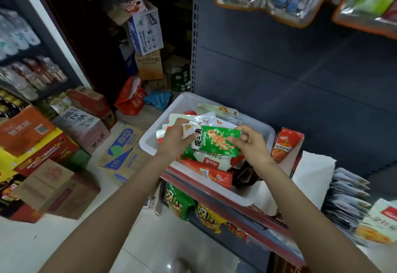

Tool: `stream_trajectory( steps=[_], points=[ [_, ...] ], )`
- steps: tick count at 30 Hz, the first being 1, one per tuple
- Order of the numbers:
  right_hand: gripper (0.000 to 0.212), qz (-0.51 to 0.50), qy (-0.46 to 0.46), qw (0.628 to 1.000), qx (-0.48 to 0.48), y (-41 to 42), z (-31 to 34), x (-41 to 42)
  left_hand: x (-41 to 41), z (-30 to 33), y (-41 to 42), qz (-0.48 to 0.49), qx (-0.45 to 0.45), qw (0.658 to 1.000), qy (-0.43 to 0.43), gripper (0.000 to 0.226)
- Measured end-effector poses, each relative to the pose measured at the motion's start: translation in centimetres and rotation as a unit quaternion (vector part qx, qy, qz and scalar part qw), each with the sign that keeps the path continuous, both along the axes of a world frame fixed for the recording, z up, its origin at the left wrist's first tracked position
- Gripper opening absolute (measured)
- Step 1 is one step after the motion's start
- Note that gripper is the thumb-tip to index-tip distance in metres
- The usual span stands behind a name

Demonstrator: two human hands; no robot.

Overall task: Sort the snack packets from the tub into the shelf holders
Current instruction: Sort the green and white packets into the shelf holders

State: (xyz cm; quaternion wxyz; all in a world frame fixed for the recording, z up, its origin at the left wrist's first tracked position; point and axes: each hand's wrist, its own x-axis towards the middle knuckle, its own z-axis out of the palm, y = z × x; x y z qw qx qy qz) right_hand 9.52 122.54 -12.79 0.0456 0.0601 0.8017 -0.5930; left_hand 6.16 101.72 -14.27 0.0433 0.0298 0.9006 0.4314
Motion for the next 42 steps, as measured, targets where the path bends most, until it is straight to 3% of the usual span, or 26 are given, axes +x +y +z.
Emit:
stream_trajectory(
  steps=[3, 7, 12, 16, 22, 27, 31, 34, 39, 42],
  points=[
    [0.024, -0.031, 0.024, 0.999, -0.003, 2.8, 1.3, 1.1, 0.4, 1.8, 3.3, 0.034, 0.079, 0.996, 0.030, 0.047],
    [0.038, -0.061, 0.057, 0.993, 0.078, 7.6, 2.1, 3.2, 1.3, 3.3, 8.5, 0.007, 0.097, 0.992, 0.077, 0.026],
    [0.015, -0.155, 0.095, 0.959, 0.217, 14.8, 2.9, 6.0, 3.2, 5.5, 16.7, -0.089, 0.113, 0.978, 0.150, 0.023],
    [0.011, -0.229, 0.100, 0.941, 0.227, 20.5, 2.7, 8.5, 5.0, 6.4, 23.1, -0.169, 0.098, 0.960, 0.203, 0.011],
    [0.010, -0.224, 0.054, 0.938, 0.259, 25.7, 2.0, 10.9, 6.8, 6.4, 29.3, -0.246, 0.034, 0.932, 0.264, 0.016],
    [0.013, -0.169, -0.002, 0.937, 0.305, 28.0, 0.9, 11.7, 7.2, 5.4, 32.1, -0.289, -0.042, 0.924, 0.246, 0.013],
    [0.017, -0.136, 0.067, 0.954, 0.260, 27.9, 1.5, 12.4, 8.2, 4.6, 33.7, -0.332, -0.107, 0.914, 0.207, 0.017],
    [0.006, -0.106, 0.096, 0.949, 0.281, 27.5, 1.5, 12.6, 9.0, 4.2, 34.6, -0.318, -0.120, 0.917, 0.207, 0.017],
    [0.020, -0.141, 0.044, 0.943, 0.297, 28.6, 0.1, 12.3, 8.5, 3.4, 33.5, -0.241, -0.095, 0.949, 0.182, 0.012],
    [0.010, -0.130, 0.050, 0.942, 0.306, 28.4, -0.1, 12.6, 8.8, 3.1, 33.6, -0.254, -0.121, 0.945, 0.169, 0.008]
  ],
)
